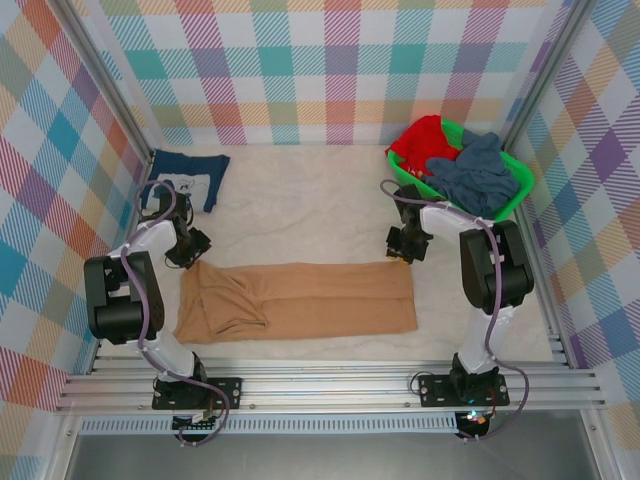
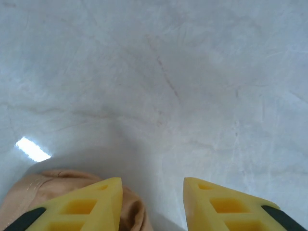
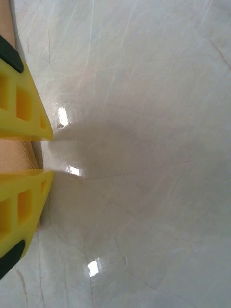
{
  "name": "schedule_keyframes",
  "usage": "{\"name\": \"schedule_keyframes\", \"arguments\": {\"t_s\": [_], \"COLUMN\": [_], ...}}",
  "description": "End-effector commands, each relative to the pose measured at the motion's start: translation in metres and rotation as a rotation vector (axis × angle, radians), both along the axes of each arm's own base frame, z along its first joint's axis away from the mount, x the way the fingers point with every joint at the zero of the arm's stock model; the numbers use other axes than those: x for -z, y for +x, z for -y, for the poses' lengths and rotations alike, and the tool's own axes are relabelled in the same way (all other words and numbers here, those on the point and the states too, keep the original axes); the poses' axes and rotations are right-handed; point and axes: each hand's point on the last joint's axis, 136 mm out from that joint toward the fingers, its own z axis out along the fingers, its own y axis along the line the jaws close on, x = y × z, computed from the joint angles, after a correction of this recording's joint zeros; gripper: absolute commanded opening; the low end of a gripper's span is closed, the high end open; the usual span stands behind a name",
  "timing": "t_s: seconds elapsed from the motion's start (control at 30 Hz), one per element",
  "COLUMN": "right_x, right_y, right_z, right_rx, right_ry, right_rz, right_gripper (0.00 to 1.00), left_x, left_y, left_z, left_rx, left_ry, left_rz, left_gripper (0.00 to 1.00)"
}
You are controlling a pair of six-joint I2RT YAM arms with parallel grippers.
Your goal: Fold and stack the t-shirts
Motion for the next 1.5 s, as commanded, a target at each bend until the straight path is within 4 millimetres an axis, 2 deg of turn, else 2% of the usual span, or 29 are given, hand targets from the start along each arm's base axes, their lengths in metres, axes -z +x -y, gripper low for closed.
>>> {"name": "schedule_keyframes", "arguments": {"t_s": [0.0,0.13,0.37,0.5,0.6,0.73,0.9,1.03,1.17,1.3,1.47], "right_x": [0.002,-0.003,-0.034,-0.038,-0.038,-0.032,-0.022,-0.015,-0.006,0.002,0.011], "right_y": [-0.002,-0.001,-0.001,-0.014,-0.019,-0.021,-0.019,-0.014,-0.010,-0.009,-0.011], "right_z": [0.009,0.015,0.021,0.023,0.023,0.021,0.016,0.014,0.015,0.018,0.025], "right_rx": [0.011,0.014,0.004,0.023,0.028,0.019,0.021,0.027,0.036,0.043,0.049], "right_ry": [-0.030,-0.057,-0.073,-0.068,-0.061,-0.054,-0.040,-0.040,-0.054,-0.075,-0.120], "right_rz": [-0.029,-0.012,0.060,0.045,0.044,0.033,0.009,-0.003,-0.019,-0.034,-0.061], "right_gripper": [0.22,0.21,0.25,0.26,0.26,0.26,0.26,0.26,0.26,0.20,0.10], "left_x": [-0.015,-0.006,0.002,-0.009,-0.021,-0.017,0.002,0.006,0.009,0.009,-0.003], "left_y": [0.010,0.009,0.006,-0.008,-0.018,-0.017,-0.013,-0.018,-0.022,-0.027,-0.035], "left_z": [-0.002,-0.002,-0.002,-0.006,-0.009,-0.004,-0.002,0.001,0.000,-0.006,-0.021], "left_rx": [0.039,0.065,0.088,0.079,0.055,0.042,0.027,0.026,0.023,0.026,0.013], "left_ry": [0.014,0.018,0.025,0.054,0.074,0.041,0.010,-0.002,0.004,0.046,0.139], "left_rz": [0.066,0.028,-0.003,-0.036,-0.039,-0.038,-0.069,-0.077,-0.074,-0.096,-0.096], "left_gripper": [0.39,0.41,0.36,0.32,0.39,0.41,0.32,0.30,0.17,0.03,0.00]}}
